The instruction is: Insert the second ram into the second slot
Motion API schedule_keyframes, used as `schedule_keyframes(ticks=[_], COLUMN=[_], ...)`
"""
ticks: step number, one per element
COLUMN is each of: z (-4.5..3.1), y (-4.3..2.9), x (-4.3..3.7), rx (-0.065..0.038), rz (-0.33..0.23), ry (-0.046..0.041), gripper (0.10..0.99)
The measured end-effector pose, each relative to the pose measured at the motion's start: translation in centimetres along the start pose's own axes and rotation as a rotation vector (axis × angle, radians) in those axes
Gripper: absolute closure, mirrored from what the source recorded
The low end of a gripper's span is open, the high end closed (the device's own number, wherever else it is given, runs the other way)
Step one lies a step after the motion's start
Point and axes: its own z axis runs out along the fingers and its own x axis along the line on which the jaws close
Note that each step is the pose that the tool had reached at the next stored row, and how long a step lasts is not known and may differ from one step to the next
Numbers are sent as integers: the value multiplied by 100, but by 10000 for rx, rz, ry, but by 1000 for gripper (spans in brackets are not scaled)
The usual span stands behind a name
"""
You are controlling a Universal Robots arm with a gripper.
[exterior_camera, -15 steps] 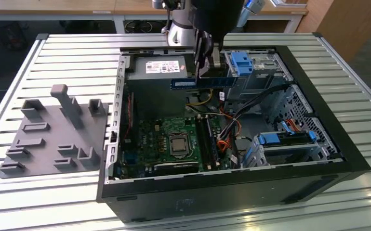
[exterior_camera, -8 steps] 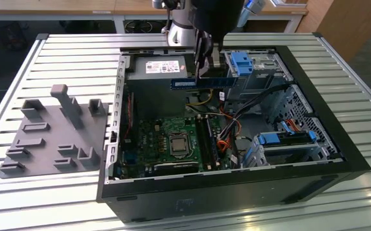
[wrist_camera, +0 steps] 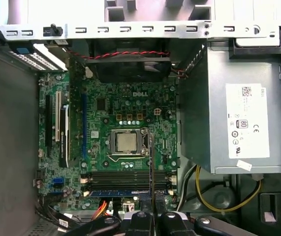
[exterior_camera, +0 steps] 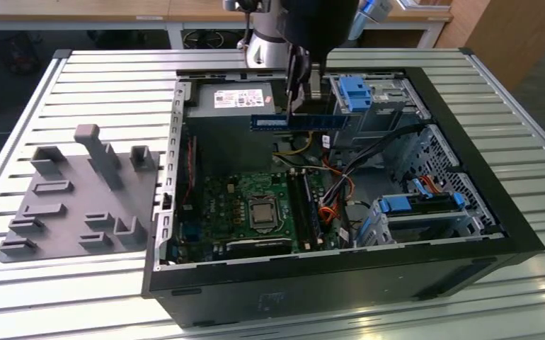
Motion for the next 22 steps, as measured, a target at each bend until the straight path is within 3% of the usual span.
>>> schedule_keyframes(ticks=[22], z=[0], y=[0], x=[0], rx=[7], rz=[1163], ry=[-45], gripper=[949])
